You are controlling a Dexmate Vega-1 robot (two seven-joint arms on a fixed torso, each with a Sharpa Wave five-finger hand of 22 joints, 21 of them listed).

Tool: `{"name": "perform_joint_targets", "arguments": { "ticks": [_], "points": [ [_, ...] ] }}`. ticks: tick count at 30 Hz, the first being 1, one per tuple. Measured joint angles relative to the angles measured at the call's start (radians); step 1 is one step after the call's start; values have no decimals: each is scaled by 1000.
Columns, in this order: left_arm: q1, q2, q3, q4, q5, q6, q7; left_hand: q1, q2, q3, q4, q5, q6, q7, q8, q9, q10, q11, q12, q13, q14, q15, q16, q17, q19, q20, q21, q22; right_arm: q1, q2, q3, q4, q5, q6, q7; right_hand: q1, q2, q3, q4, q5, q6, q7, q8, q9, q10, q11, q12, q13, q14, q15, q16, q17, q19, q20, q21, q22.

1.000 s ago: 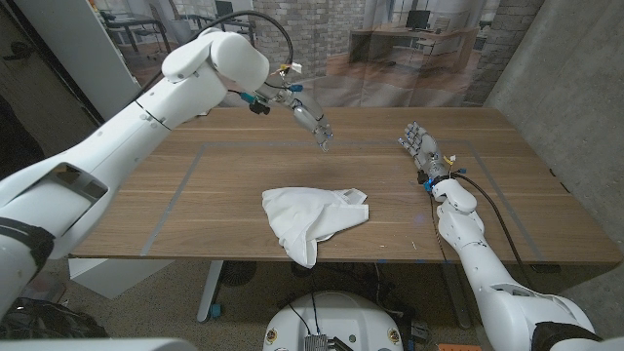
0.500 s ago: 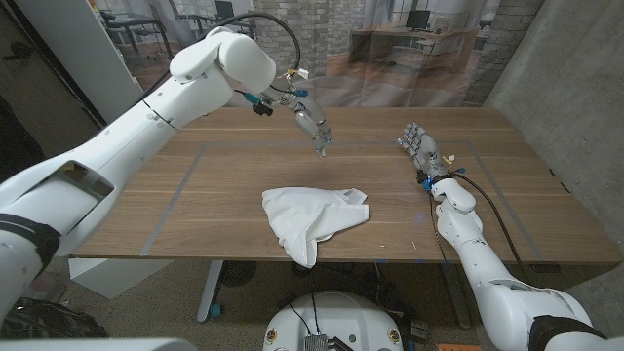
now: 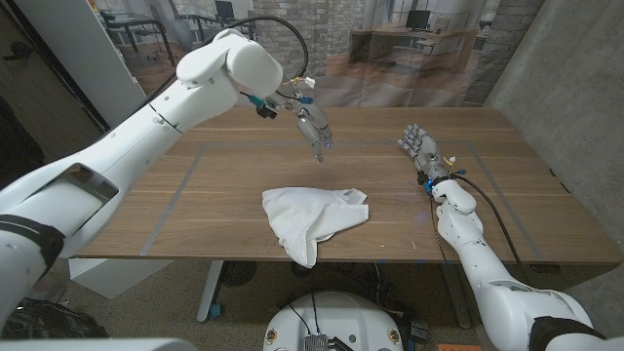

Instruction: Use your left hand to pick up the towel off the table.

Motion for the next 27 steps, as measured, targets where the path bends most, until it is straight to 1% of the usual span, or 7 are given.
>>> {"name": "perform_joint_targets", "arguments": {
  "ticks": [5,9,14,17,22,24,27],
  "points": [
    [5,-5,3,-4,14,-14,-8,34,-9,0,0,4,-12,6,-8,0,-3,-2,-4,0,0,0,0,0,0,0,0,0,-2,0,0,-3,1,0,0,-4,-4,-3,3,0,0,0,0,0,0,0,0,0,0,0,0,0,0,0,0,0],
    [9,-12,7,-6,25,-30,-17,76,-16,0,0,15,-28,5,-15,0,-25,2,-12,5,-1,1,-4,3,0,0,0,0,-4,0,0,-5,1,-2,-1,-5,-5,-3,3,0,0,0,0,0,0,0,0,0,0,0,0,0,0,0,0,0],
    [9,-17,13,-5,33,-51,-29,140,-23,0,0,27,-77,20,-32,3,-56,5,-24,9,-11,10,-12,5,0,0,0,0,-5,0,0,-7,1,-5,-2,-5,-5,1,7,0,0,0,0,0,0,0,0,0,0,0,0,0,0,0,0,0],
    [8,-21,19,-3,38,-65,-39,176,-21,0,0,31,-109,29,-39,5,-78,9,-34,9,-19,11,-12,5,0,0,-5,0,-7,0,0,-8,1,-6,-3,-5,-5,1,7,0,0,0,0,0,0,0,0,0,0,0,0,0,0,0,0,0],
    [3,-32,30,1,54,-91,-57,248,-5,-3,3,42,-174,49,-49,5,-129,-5,-53,14,-38,8,-20,5,5,-5,-8,3,-9,0,0,-10,1,-7,-5,-5,-5,1,7,0,0,0,0,0,0,0,0,0,0,0,0,0,0,0,0,0],
    [-1,-39,39,5,59,-101,-64,264,1,-7,7,42,-188,59,-50,5,-148,-3,-58,18,-47,11,-24,5,5,-5,-9,3,-10,1,0,-11,0,-7,-7,-5,-5,1,7,0,0,0,0,0,0,0,0,0,0,0,0,0,0,0,0,0],
    [-1,-39,39,5,65,-115,-77,279,5,-7,7,42,-212,60,-50,5,-162,-8,-62,19,-65,9,-27,5,5,-5,-12,3,-11,2,0,-12,0,-7,-7,-10,-1,1,7,0,0,0,0,0,0,0,0,0,0,0,0,0,0,0,0,0]
  ]
}}
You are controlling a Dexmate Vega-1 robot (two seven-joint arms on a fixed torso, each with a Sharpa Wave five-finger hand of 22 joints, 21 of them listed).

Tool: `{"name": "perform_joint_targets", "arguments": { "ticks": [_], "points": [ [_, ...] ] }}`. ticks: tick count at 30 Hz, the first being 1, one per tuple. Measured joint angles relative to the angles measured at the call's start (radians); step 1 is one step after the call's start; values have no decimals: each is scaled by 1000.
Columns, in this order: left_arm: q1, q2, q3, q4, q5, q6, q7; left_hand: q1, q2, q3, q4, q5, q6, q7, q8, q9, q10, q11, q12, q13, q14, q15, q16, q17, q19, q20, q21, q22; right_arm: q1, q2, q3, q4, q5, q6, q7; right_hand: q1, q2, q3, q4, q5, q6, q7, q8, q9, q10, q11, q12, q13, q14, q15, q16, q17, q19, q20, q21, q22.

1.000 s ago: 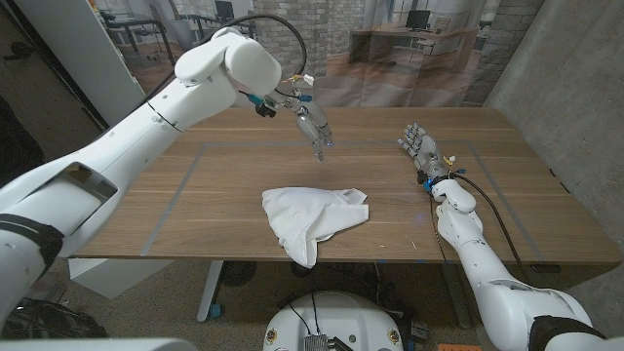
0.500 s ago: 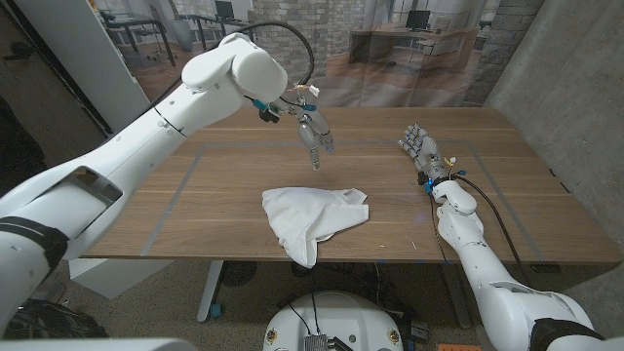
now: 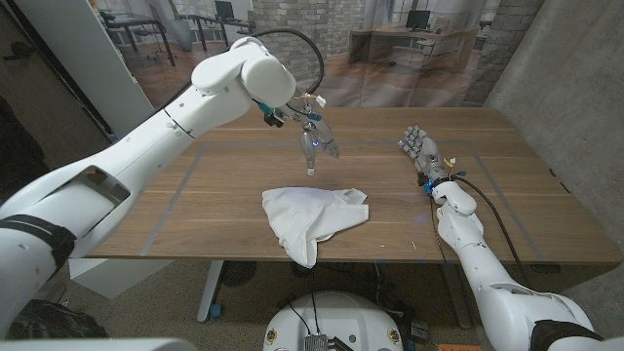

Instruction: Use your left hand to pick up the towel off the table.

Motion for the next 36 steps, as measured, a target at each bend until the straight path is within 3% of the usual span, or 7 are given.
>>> {"name": "perform_joint_targets", "arguments": {
  "ticks": [4,12,23,36],
  "points": [
    [-12,-17,19,16,4,-18,-17,34,15,-4,4,0,-28,-10,0,0,-32,-17,-5,4,-35,11,-8,0,-11,-11,-4,0,-1,2,0,0,-1,0,-5,-1,1,-4,4,0,0,0,0,0,0,0,0,0,0,0,0,0,0,0,0,0],
    [-36,-25,51,32,1,-43,-42,57,26,-14,14,0,-39,-11,5,5,-47,-26,-5,9,-82,27,-14,0,-60,2,-28,0,-1,5,-1,0,-3,0,-12,-1,1,-4,4,0,0,0,0,0,0,0,0,0,0,0,3,0,0,0,0,0],
    [-76,-15,109,40,-15,-58,-53,61,22,-32,24,0,-55,-16,5,9,-62,-22,0,14,-104,33,-14,0,-80,11,-41,5,-3,10,-2,2,-5,5,-19,-5,-3,-4,4,0,4,4,0,0,4,4,8,0,6,6,3,0,6,-6,0,0],
    [-85,12,150,27,-19,-68,-57,61,22,-51,35,0,-65,-1,12,14,-68,-8,7,23,-118,38,-14,5,-95,5,-48,5,-28,16,-6,-36,-13,1,-41,-5,-3,0,8,0,4,4,0,0,7,7,8,0,11,0,3,0,6,-6,0,0]
  ]
}}
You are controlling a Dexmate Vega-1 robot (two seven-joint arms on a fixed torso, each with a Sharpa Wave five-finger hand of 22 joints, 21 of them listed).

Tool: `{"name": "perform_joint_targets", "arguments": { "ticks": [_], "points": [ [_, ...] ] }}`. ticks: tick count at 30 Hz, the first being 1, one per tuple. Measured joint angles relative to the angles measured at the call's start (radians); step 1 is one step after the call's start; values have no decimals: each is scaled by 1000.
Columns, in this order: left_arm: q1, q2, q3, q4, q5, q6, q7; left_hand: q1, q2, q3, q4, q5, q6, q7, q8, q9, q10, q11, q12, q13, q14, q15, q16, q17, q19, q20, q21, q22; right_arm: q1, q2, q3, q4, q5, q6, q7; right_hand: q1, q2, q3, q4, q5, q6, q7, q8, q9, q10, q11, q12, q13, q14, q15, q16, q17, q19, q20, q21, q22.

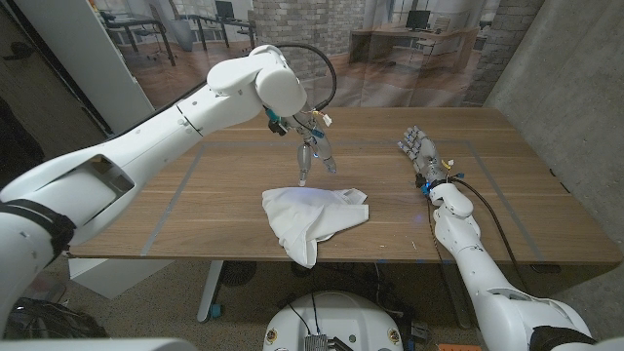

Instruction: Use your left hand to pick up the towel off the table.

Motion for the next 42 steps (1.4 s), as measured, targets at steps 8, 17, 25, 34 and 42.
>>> {"name": "perform_joint_targets", "arguments": {
  "ticks": [8,17,25,34,42],
  "points": [
    [10,19,14,-24,-4,7,-1,0,0,-8,0,0,-13,5,0,0,-9,1,4,7,0,0,4,0,0,0,0,0,-32,5,-3,-48,-4,-10,-16,0,0,0,0,0,5,-6,0,0,6,-5,0,0,0,0,0,0,0,0,0,0],
    [47,32,2,-56,30,1,-1,0,0,-16,7,0,-13,5,0,4,-9,1,12,9,-8,-2,4,0,0,0,0,0,-60,8,-5,-89,-8,-19,-32,0,0,0,0,0,9,-2,0,0,5,-5,0,0,0,0,0,0,0,0,0,0],
    [94,33,-31,-67,76,-23,-1,0,0,-20,12,0,-15,7,0,5,-13,5,19,14,-8,-2,4,0,0,0,0,0,-78,10,-6,-114,-12,-24,-42,0,0,0,0,0,9,-2,0,0,5,-5,0,0,0,0,0,0,4,4,0,0],
    [135,23,-65,-70,111,-45,-1,0,0,-31,14,-5,-17,9,0,4,-19,11,24,18,-8,-2,4,5,-8,1,0,5,-85,10,-8,-126,-15,-25,-49,0,0,0,0,0,9,-2,0,0,5,-5,0,0,0,0,0,0,4,4,0,0],
    [155,13,-81,-61,162,-87,0,0,0,-41,16,-5,-22,14,0,4,-31,12,24,23,-19,-3,4,5,-13,-2,-7,5,-91,11,-9,-135,-16,-24,-53,0,0,0,0,0,9,-2,0,0,5,-5,0,0,9,2,0,-2,4,4,0,0]
  ]
}}
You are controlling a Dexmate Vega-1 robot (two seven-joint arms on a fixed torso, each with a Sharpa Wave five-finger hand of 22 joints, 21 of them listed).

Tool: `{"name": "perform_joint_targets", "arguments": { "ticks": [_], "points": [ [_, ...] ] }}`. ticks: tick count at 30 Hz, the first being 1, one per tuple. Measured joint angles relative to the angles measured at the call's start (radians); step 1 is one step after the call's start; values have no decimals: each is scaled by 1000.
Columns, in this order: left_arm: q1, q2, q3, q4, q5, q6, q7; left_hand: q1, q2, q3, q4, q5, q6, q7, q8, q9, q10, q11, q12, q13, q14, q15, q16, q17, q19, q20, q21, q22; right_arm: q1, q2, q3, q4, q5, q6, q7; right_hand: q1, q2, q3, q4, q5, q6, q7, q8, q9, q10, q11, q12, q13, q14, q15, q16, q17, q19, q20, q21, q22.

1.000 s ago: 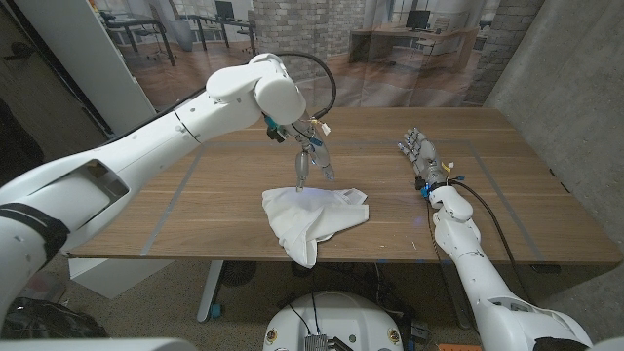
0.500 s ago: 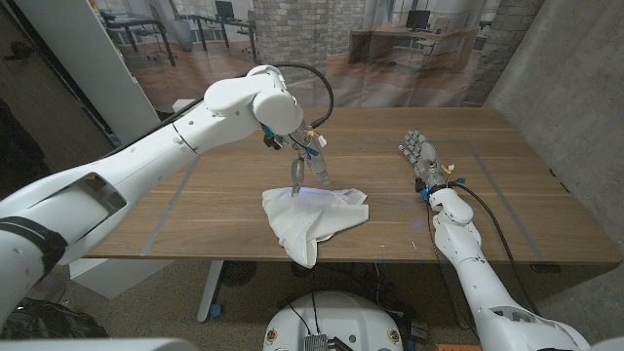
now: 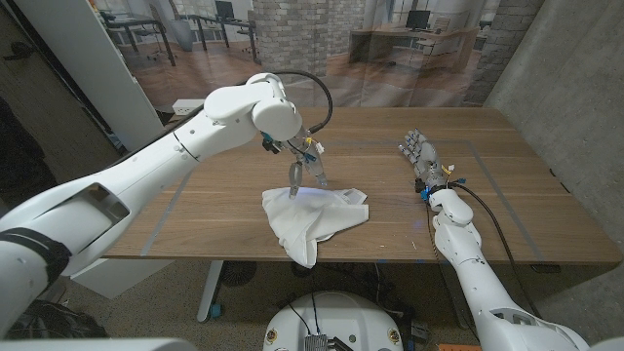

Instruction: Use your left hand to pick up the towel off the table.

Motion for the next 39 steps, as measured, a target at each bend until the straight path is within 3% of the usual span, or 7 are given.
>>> {"name": "perform_joint_targets", "arguments": {
  "ticks": [9,23,39],
  "points": [
    [1,-3,8,14,15,-23,0,-4,4,-10,2,0,0,0,0,0,0,0,10,5,-6,6,0,0,0,0,0,0,1,2,0,3,-1,8,-4,0,0,0,0,0,0,0,0,0,0,0,0,0,0,0,0,0,4,4,0,0],
    [30,-3,-4,8,59,-60,3,-19,-11,-36,6,0,-32,32,-4,0,-39,39,10,14,-30,20,0,0,-23,13,-11,5,17,4,-2,26,-4,16,-5,0,0,0,0,0,0,0,0,0,2,2,0,0,0,0,0,0,9,-2,0,0],
    [90,11,-42,-26,149,-119,56,-23,-7,-50,20,5,-43,43,-4,5,-44,53,34,28,-35,25,4,9,-29,7,-12,5,5,5,-2,11,-7,17,-15,-4,-4,3,3,7,0,0,0,0,9,2,0,1,0,0,0,0,9,-2,0,0]
  ]
}}
